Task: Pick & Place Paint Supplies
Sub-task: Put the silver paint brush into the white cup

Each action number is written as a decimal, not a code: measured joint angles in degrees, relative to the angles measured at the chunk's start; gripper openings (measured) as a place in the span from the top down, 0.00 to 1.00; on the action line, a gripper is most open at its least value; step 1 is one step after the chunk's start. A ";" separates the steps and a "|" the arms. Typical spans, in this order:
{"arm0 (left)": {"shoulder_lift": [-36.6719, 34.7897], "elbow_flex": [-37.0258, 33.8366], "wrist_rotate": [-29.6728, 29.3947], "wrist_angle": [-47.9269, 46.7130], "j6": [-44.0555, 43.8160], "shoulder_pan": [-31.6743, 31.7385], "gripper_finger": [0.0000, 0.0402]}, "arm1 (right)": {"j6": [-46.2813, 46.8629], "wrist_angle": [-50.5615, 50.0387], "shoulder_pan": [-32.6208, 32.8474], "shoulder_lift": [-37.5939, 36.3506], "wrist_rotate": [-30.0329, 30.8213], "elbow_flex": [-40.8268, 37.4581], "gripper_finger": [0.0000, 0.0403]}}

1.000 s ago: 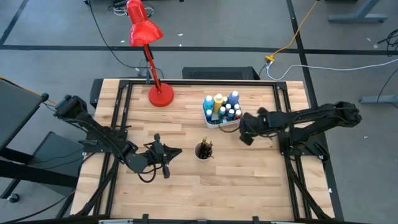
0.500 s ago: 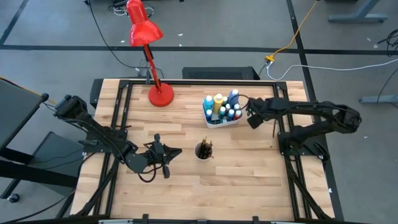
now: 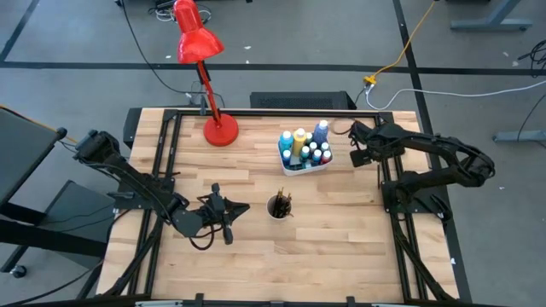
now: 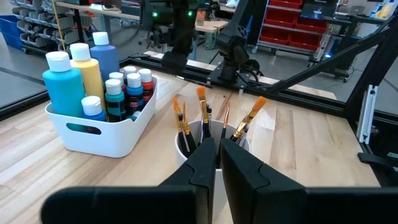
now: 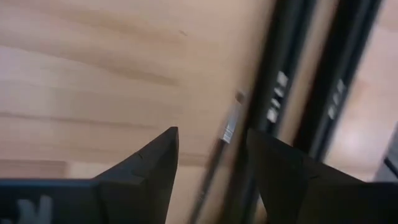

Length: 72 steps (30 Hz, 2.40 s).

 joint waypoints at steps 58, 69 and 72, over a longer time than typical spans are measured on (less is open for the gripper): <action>0.00 0.00 2.36 0.02 -0.34 -0.02 0.92 | 8.71 11.29 -9.00 -0.20 -5.45 -9.35 0.56; 0.00 0.00 4.71 0.02 -1.75 -0.02 0.92 | 2.70 11.50 -11.56 -0.28 -10.81 -9.34 0.54; 0.00 0.00 5.28 0.01 -1.76 -0.02 0.92 | 0.67 12.10 -11.56 -0.85 -10.70 -9.48 0.55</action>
